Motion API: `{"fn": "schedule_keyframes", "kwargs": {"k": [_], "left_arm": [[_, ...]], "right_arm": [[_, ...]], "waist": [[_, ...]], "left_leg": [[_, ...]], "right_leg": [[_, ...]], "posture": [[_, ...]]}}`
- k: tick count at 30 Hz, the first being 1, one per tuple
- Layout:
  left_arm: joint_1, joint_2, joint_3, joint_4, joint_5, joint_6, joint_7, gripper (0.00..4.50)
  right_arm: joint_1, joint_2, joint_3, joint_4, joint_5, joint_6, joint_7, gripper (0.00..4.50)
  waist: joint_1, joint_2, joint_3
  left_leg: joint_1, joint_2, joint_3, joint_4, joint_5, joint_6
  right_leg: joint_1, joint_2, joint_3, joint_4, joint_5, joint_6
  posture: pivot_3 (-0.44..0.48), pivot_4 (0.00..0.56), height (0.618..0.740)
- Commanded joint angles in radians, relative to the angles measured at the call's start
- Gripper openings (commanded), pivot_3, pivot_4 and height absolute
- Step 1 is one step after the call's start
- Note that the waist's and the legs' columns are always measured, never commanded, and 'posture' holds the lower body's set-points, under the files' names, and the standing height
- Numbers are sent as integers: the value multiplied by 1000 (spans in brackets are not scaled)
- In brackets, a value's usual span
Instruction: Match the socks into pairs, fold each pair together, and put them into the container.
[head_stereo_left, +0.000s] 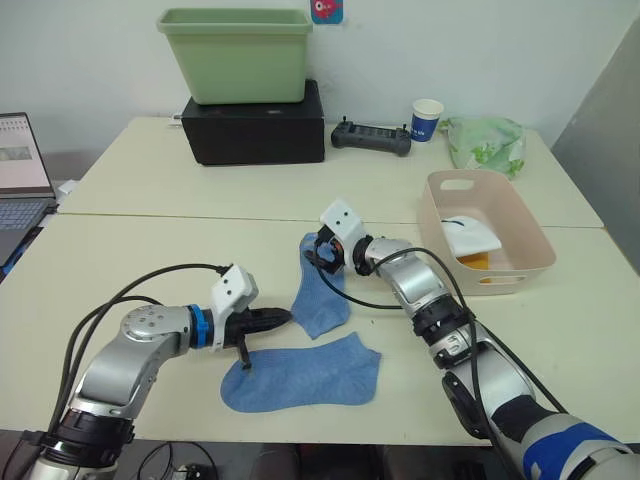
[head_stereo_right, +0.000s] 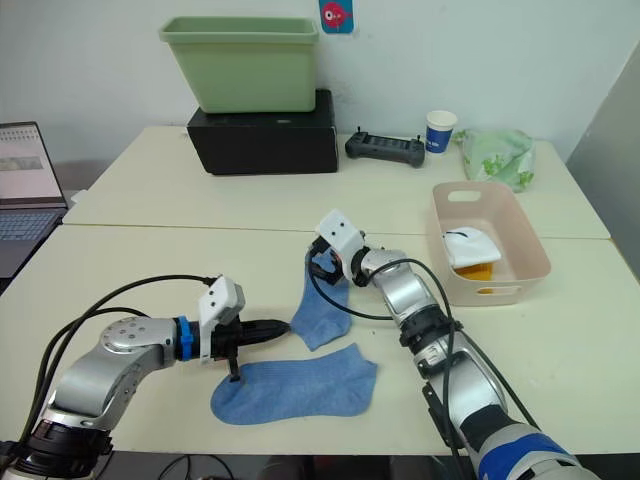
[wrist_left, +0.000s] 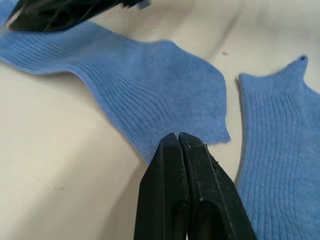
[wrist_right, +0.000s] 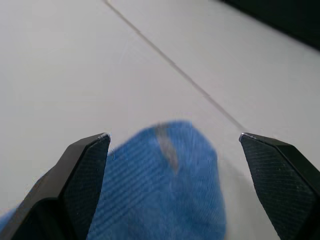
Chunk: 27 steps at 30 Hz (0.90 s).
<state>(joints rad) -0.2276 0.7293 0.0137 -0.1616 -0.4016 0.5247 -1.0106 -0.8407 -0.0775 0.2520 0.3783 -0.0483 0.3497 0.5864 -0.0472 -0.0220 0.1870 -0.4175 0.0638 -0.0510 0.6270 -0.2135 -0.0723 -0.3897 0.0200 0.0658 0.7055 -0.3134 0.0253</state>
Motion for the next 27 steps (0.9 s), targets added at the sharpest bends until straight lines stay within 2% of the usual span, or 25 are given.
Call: {"fn": "schedule_keyframes", "kwargs": {"k": [1, 3, 6, 10, 12, 16, 20, 23, 27], "left_arm": [[-99, 3, 53, 80, -11, 13, 30, 0], [-166, -9, 40, 142, -2, 9, 27, 0], [-271, -40, -15, 265, 56, -47, 22, 0], [-420, -111, -88, 480, 154, -156, 30, 0], [-453, -128, -94, 541, 173, -187, 25, 0], [-638, -224, -145, 840, 277, -343, 77, 0], [-760, -289, -159, 1071, 341, -463, 88, 0], [-824, -334, -154, 1200, 369, -504, 109, 0], [-857, -366, -167, 1306, 415, -524, 111, 0]], "right_arm": [[127, -83, 4, -399, 117, 129, 138, 4465], [206, -139, 27, -565, 183, 213, 205, 4465], [285, -206, 92, -678, 200, 293, 243, 4465], [308, -221, 186, -643, 116, 298, 174, 4465], [305, -211, 200, -632, 108, 303, 156, 4465], [286, -152, 279, -563, 49, 311, 100, 4465], [282, -124, 319, -535, 13, 325, 75, 4465], [276, -112, 327, -510, -6, 332, 56, 3884], [269, -107, 321, -501, -21, 337, 47, 2595]], "waist": [[10, 0, 0], [14, 0, 0], [14, 0, 0], [12, 0, 0], [8, 0, 0], [13, 0, 0], [15, 0, 0], [15, 0, 0], [14, -1, 0]], "left_leg": [[0, 0, 0, 0, 0, 0], [0, 0, 0, 0, 0, 0], [0, 0, 0, 0, 0, 0], [1, 0, 0, 1, 0, 0], [0, 0, 0, 1, 0, 0], [0, 0, 0, 1, 0, 0], [-2, 0, -1, 1, 0, 0], [-3, 0, 0, 1, 0, 0], [-4, 0, -1, 0, 0, 0]], "right_leg": [[0, 0, 0, 0, 0, 0], [1, 0, 0, -1, 0, 0], [1, 0, 0, -1, -1, 1], [1, 1, 1, -1, -1, 2], [0, 2, 1, -1, -1, 2], [0, 2, 0, -1, 0, 0], [0, 2, 0, -3, 0, 1], [0, 2, 0, -6, 0, 0], [0, 2, -1, -7, 0, 0]], "posture": [[0, 150, 730], [0, 150, 730], [0, 150, 730], [0, 150, 730], [0, 150, 730], [0, 150, 730], [0, 150, 730], [0, 150, 730], [0, 150, 730]]}}
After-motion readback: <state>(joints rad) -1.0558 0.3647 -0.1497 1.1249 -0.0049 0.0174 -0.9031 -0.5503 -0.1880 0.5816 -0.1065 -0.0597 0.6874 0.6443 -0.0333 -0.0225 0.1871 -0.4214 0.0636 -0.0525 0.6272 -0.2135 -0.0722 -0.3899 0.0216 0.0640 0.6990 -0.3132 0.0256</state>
